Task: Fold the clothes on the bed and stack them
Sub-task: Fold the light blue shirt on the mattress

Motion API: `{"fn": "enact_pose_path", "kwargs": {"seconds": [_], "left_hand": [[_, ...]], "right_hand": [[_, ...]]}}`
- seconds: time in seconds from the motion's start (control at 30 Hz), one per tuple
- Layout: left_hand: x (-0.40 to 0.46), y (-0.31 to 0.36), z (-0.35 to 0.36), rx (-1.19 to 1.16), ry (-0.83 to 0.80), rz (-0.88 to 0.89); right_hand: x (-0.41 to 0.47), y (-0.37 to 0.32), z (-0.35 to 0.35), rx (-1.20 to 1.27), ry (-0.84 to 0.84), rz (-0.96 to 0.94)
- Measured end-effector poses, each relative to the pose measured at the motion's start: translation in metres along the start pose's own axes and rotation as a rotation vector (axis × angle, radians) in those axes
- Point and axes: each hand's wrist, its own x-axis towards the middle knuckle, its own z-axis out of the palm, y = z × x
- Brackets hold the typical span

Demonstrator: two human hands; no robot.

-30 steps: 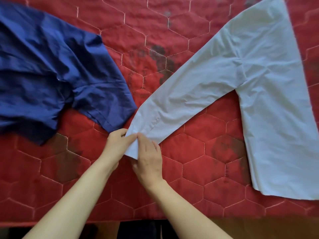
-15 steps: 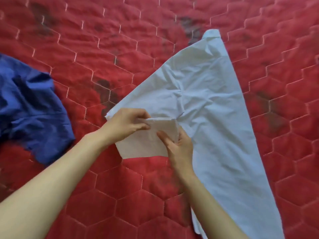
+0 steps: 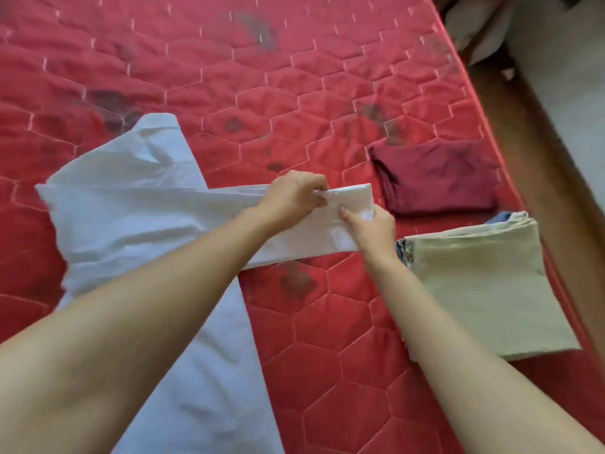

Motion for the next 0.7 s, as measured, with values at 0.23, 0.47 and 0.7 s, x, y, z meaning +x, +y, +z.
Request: {"fn": "enact_pose_path", "kwargs": {"seconds": [0.23, 0.47, 0.7], "left_hand": [[0.018, 0.012, 0.084, 0.379, -0.106, 0.060], [-0.078, -0.049, 0.063, 0.470, 0.029, -0.219], [-0.194, -0.145, -0.004, 0.478, 0.184, -0.507]], "right_hand": [[0.031, 0.044, -0.022, -0.414, 0.080, -0.042], [-0.014, 0.034, 0.048, -0.681, -0.296, -0.508], [-0.042, 0.003, 0.169, -0.792, -0.488, -0.775]]}}
